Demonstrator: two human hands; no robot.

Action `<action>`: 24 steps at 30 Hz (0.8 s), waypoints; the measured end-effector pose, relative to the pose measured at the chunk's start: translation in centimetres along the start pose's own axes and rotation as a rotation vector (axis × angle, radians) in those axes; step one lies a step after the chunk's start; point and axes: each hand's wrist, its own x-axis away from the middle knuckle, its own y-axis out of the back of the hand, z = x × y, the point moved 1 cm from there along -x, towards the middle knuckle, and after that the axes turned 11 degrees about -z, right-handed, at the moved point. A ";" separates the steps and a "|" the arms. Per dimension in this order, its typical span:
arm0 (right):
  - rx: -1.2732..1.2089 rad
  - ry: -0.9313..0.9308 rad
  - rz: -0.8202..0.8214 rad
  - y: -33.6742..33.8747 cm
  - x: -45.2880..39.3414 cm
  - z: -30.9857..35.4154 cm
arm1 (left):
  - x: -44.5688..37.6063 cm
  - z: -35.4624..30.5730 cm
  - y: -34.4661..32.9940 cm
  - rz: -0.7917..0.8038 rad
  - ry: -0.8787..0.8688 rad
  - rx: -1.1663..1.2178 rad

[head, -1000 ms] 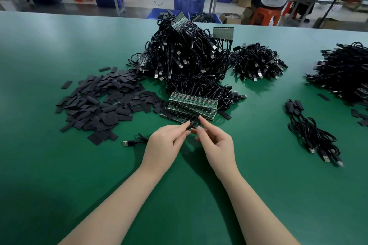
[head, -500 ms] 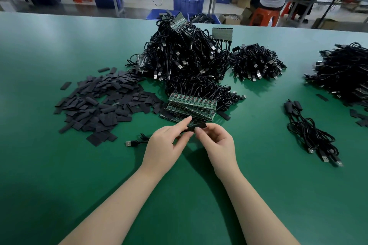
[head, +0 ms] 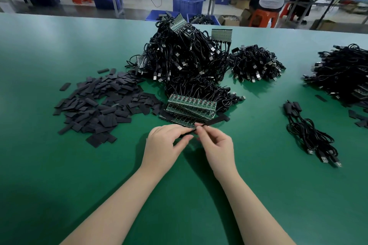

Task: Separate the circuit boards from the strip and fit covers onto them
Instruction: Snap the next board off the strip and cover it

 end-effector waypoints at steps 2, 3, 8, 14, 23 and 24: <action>0.101 0.062 0.064 -0.4 0.4 0.1 | 0.0 0.0 0.0 0.008 -0.018 0.034; 0.116 0.076 0.075 -0.4 0.5 0.2 | 0.0 0.0 0.0 0.009 -0.021 0.052; -0.028 0.074 -0.019 0.1 0.4 0.9 | 0.0 -0.4 0.2 -0.048 -0.055 0.076; -0.136 0.212 -0.401 5.7 -2.4 4.7 | 0.0 -0.3 0.5 -0.126 0.052 0.079; 1.330 0.135 -0.500 18.8 -9.8 4.5 | -0.3 -0.2 0.3 -0.094 0.069 0.078; 1.430 0.135 -0.497 19.1 -9.7 4.3 | -0.3 -0.3 0.2 -0.092 0.070 0.080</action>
